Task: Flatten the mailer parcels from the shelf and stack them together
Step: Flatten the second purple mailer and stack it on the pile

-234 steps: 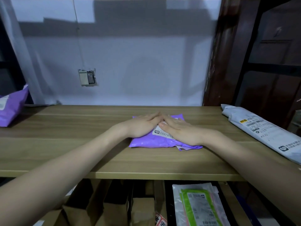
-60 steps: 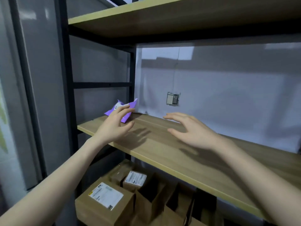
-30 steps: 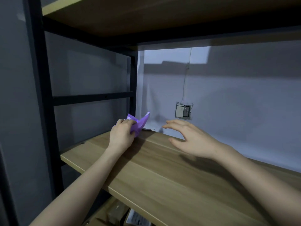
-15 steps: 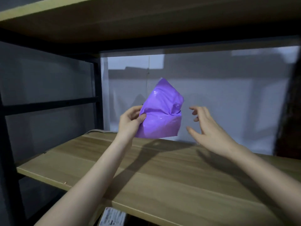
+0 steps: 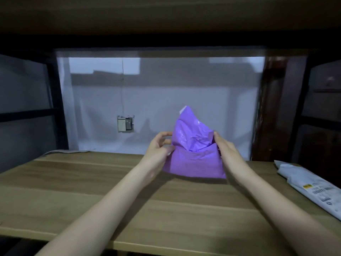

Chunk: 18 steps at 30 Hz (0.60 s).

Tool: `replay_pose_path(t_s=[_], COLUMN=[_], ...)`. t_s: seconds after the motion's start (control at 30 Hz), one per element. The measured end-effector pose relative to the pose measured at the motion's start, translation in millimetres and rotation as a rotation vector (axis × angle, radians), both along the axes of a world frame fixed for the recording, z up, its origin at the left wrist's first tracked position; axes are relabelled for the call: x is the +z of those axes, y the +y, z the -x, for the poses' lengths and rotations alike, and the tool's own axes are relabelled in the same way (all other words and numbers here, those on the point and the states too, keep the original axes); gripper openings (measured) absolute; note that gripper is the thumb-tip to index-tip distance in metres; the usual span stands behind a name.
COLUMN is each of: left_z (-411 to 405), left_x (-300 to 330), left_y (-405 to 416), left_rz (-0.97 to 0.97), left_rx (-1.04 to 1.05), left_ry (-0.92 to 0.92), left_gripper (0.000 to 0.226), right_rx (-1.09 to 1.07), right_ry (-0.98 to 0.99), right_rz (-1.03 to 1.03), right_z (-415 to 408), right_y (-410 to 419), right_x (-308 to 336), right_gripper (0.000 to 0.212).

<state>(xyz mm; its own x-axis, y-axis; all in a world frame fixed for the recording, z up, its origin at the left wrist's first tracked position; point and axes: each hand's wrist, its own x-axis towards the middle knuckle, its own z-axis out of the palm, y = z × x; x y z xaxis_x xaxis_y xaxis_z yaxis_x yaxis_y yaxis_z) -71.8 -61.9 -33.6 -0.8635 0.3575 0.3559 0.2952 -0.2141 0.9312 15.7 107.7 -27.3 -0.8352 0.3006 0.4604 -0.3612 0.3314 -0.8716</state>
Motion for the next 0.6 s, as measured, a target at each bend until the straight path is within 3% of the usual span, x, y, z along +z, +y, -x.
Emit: replay_pose_path(t_s=[0.13,0.3,0.4,0.6], left_z=[-9,-13,-20,-3], left_x=[-6,8,4,8], left_y=[-5,-15,-16,-26], left_rz=[0.108,0.044,0.072,-0.014], left_rx=[-0.002,-0.090,0.028,0.291], left_ry=[0.057,0.154,0.333,0.358], left_gripper=[0.037,0.024,0.006,0.013], right_rx=[-0.044,-0.087,-0.127,-0.257], right_ry=[0.024,0.070,0.095,0.228], right_rz=[-0.098,-0.137,-0.180,-0.068], right_z=[-1,-2,-2,-9], right_y=[-4,-4,-2,5], right_x=[-10,-13,-16,-7], right_gripper=[0.034,0.033,0.033,0.034])
